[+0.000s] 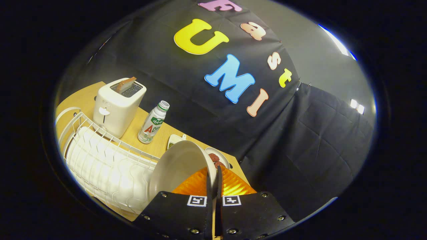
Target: Take the plate from the dish rack, then take the spoon from the basket and place it into the plate.
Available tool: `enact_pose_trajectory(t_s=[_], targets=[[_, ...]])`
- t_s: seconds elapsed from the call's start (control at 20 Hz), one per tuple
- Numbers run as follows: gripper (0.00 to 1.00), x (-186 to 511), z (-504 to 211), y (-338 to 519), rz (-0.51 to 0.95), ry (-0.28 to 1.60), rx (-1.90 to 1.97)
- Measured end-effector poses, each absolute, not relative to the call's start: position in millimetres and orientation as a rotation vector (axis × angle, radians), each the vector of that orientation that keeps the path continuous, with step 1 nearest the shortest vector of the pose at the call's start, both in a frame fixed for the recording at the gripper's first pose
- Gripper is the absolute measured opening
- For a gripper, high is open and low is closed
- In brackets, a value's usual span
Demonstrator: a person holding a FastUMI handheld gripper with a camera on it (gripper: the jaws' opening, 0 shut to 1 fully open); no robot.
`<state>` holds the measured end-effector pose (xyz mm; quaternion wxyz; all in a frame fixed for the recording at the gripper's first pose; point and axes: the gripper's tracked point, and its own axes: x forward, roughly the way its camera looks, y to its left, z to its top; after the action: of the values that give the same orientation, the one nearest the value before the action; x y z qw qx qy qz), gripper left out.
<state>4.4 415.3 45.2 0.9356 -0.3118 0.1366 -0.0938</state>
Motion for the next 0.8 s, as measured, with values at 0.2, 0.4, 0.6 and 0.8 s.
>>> enact_pose_trajectory(t_s=[0.2,0.4,0.6,0.8], targets=[[0.03,-24,59,410,-0.183,0.253,-0.616],[0.03,-77,68,395,-0.169,0.242,-0.582],[0.03,-137,62,378,-0.129,0.252,-0.540],[0.03,-178,24,368,-0.059,0.333,-0.463]])
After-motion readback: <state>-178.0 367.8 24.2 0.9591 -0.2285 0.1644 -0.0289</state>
